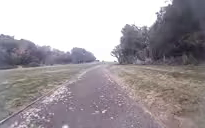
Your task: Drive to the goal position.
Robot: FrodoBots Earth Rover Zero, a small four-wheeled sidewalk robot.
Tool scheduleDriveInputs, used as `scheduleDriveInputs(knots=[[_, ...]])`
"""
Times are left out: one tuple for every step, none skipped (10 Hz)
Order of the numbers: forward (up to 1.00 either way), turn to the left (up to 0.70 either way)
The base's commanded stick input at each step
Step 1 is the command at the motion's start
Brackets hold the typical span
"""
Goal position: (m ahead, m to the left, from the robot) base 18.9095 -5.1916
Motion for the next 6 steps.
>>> scheduleDriveInputs(knots=[[0.60, 0.00], [0.60, 0.00], [0.60, 0.00], [0.60, 0.00], [0.60, 0.00], [0.60, 0.00]])
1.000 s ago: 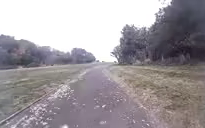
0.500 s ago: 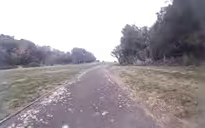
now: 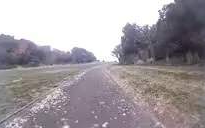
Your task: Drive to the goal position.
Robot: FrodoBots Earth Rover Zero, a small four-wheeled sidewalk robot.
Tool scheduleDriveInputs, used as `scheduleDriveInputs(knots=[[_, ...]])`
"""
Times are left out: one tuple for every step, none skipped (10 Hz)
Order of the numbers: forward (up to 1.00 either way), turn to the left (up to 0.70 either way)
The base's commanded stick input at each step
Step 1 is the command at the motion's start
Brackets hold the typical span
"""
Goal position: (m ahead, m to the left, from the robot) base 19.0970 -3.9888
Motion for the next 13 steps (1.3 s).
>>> scheduleDriveInputs(knots=[[0.60, 0.00], [0.60, 0.00], [0.60, 0.00], [0.60, 0.00], [0.60, 0.00], [0.60, 0.00], [0.60, 0.00], [0.60, 0.00], [0.60, 0.00], [0.60, 0.00], [0.60, 0.00], [0.60, 0.00], [0.60, 0.00]])
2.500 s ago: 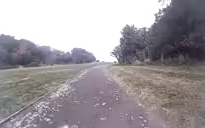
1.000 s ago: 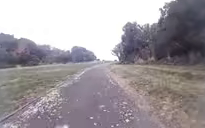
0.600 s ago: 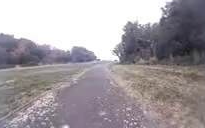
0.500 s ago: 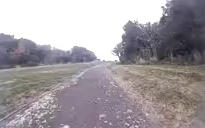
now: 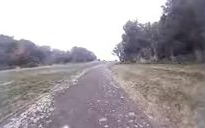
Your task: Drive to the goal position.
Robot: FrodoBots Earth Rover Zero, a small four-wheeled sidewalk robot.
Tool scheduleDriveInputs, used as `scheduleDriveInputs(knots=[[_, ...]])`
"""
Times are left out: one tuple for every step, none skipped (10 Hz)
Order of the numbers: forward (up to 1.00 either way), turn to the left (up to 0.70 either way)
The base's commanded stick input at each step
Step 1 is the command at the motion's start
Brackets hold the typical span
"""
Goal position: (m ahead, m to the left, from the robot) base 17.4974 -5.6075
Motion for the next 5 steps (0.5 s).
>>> scheduleDriveInputs(knots=[[0.60, 0.00], [0.60, 0.00], [0.60, 0.00], [0.60, 0.00], [0.60, 0.00]])
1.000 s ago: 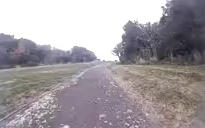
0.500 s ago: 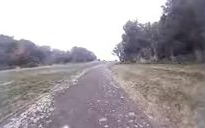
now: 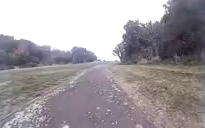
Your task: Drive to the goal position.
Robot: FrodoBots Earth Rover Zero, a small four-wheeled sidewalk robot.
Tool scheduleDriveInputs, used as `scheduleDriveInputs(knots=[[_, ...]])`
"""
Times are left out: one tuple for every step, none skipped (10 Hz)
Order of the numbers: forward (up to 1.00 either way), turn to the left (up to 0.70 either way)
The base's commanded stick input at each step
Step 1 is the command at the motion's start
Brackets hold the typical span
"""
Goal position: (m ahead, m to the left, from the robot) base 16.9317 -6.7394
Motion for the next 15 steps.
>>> scheduleDriveInputs(knots=[[0.60, 0.00], [0.60, 0.00], [0.60, 0.00], [0.60, 0.00], [0.60, 0.00], [0.60, 0.00], [0.60, 0.00], [0.60, 0.00], [0.60, 0.00], [0.60, 0.00], [0.60, 0.00], [0.60, 0.00], [0.60, 0.00], [0.60, 0.00], [0.60, 0.00]])
